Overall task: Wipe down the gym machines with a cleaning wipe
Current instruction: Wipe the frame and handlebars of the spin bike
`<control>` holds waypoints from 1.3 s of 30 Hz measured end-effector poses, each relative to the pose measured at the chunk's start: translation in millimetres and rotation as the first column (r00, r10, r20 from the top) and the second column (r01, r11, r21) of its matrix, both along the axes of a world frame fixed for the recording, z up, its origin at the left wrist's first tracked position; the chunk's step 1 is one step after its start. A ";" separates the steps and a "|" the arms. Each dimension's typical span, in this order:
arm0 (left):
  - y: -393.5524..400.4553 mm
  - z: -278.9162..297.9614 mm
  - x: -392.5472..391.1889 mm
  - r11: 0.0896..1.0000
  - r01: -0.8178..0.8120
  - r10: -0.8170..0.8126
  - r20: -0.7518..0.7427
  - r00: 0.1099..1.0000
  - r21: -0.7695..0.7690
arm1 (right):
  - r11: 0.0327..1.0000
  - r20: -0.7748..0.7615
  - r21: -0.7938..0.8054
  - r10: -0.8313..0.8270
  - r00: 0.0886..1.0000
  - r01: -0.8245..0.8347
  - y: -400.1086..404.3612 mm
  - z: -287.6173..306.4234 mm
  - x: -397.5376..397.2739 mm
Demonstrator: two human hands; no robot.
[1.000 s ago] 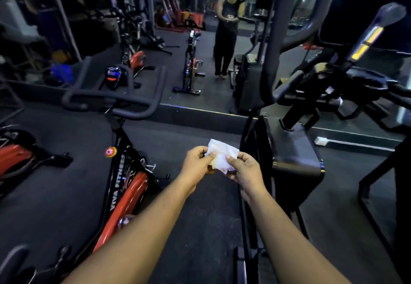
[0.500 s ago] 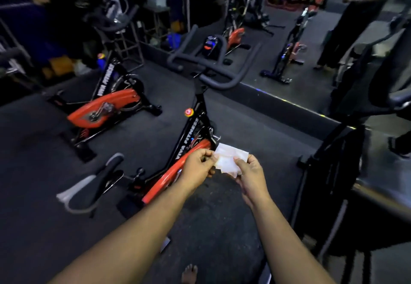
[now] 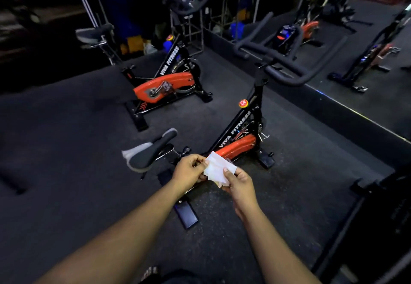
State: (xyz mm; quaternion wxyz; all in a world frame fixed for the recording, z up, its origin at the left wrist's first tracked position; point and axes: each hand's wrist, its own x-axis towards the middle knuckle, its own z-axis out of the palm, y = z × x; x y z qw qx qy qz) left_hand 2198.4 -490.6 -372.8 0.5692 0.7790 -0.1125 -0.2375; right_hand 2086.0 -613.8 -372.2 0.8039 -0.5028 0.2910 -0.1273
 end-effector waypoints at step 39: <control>249.4 -118.1 262.6 0.531 0.285 -0.571 0.088 0.817 0.798 | 0.026 -0.695 -0.694 0.236 0.679 -0.720 216.6 -144.5 279.0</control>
